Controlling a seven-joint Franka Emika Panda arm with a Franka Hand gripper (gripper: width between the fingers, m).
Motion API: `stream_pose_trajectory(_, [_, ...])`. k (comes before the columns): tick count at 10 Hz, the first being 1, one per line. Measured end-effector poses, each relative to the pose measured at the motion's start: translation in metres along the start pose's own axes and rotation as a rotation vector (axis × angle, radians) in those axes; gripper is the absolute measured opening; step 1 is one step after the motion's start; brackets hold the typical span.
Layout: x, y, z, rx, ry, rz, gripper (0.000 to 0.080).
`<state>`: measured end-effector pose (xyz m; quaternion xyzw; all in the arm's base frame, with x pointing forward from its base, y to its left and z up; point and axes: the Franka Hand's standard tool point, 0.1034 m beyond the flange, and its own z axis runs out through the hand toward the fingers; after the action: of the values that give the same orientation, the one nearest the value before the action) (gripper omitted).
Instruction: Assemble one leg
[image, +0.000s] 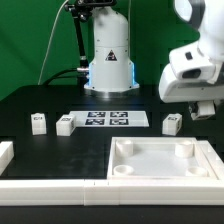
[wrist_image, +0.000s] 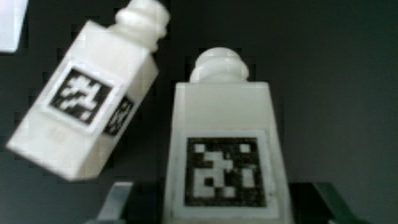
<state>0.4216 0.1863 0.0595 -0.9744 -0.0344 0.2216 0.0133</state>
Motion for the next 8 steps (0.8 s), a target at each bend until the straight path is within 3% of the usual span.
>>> stream_pose_trajectory(2, [0.000, 0.014, -0.019, 0.014, 0.162, -0.011, 0.0290])
stream_pose_trajectory(5, [0.000, 0.026, -0.035, 0.036, 0.423, -0.014, 0.0291])
stream_pose_trajectory(6, [0.001, 0.028, -0.034, 0.042, 0.491, -0.019, 0.0291])
stream_pose_trajectory(8, [-0.001, 0.028, -0.032, 0.039, 0.466, -0.018, 0.0291])
